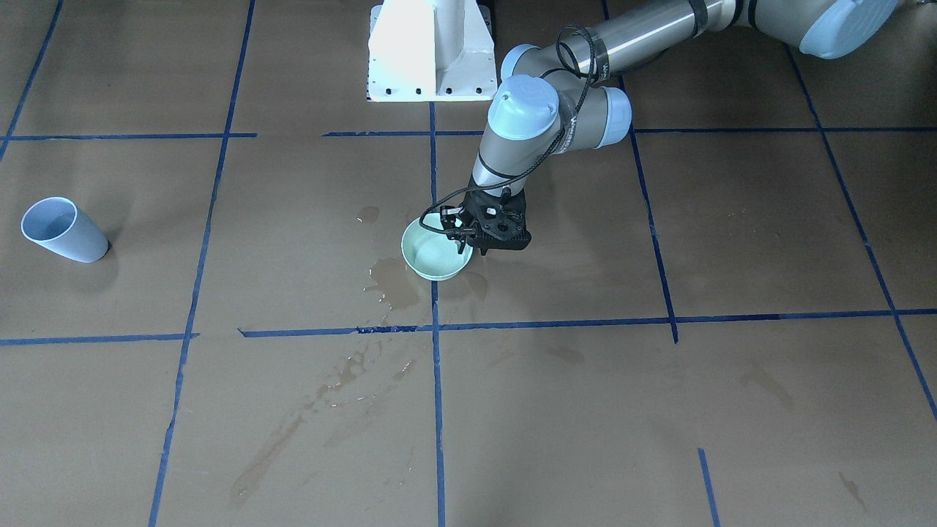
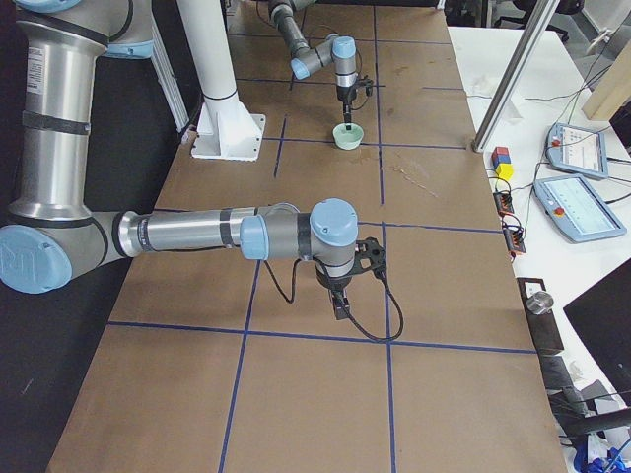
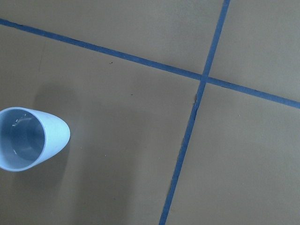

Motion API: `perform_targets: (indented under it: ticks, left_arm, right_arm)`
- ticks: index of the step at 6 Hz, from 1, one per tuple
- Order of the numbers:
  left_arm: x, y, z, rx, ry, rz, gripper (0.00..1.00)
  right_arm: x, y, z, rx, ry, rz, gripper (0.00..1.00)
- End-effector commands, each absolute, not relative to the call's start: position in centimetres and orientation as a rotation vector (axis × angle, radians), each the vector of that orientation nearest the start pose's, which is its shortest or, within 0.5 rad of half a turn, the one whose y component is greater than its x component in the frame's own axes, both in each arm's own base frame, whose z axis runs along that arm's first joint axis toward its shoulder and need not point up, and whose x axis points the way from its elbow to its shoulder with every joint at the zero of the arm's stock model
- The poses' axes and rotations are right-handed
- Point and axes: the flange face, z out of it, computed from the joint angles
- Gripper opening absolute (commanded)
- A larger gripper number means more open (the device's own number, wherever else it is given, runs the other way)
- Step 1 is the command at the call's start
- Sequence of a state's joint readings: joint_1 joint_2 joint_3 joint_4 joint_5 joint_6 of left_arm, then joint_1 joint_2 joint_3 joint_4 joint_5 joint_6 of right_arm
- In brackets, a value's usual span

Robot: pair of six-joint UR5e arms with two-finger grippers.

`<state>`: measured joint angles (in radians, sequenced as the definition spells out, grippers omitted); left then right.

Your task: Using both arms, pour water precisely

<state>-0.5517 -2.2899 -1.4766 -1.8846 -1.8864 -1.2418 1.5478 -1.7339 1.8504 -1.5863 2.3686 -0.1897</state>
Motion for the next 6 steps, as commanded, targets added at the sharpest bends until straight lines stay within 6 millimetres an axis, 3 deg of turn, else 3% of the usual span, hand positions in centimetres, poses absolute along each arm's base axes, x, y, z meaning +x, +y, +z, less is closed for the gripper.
perform_targets:
  ticks: [1, 3, 4, 5, 6]
  left_arm:
    - [49.4, -49.4, 21.2, 0.098, 0.922, 0.013, 1.0]
    - [37.9, -48.6, 24.8, 0.099, 0.897, 0.098, 1.0]
    - [33.5, -48.6, 26.9, 0.099, 0.863, 0.095, 1.0]
    - [30.4, -47.5, 29.4, 0.106, 0.844, 0.096, 1.0]
    - [30.6, -47.3, 29.0, 0.102, 0.85, 0.084, 1.0]
  right_arm:
    - [5.2, -42.8, 59.2, 0.17, -0.789, -0.245, 1.0]
    - [5.2, -43.2, 58.4, 0.222, -0.784, -0.268, 1.0]
    - [5.2, -43.2, 57.9, 0.231, -0.787, -0.258, 1.0]
    - [4.9, -43.0, 56.0, 0.234, -0.836, -0.205, 1.0]
    - [3.7, -41.4, 53.8, 0.2, -0.853, -0.121, 1.0]
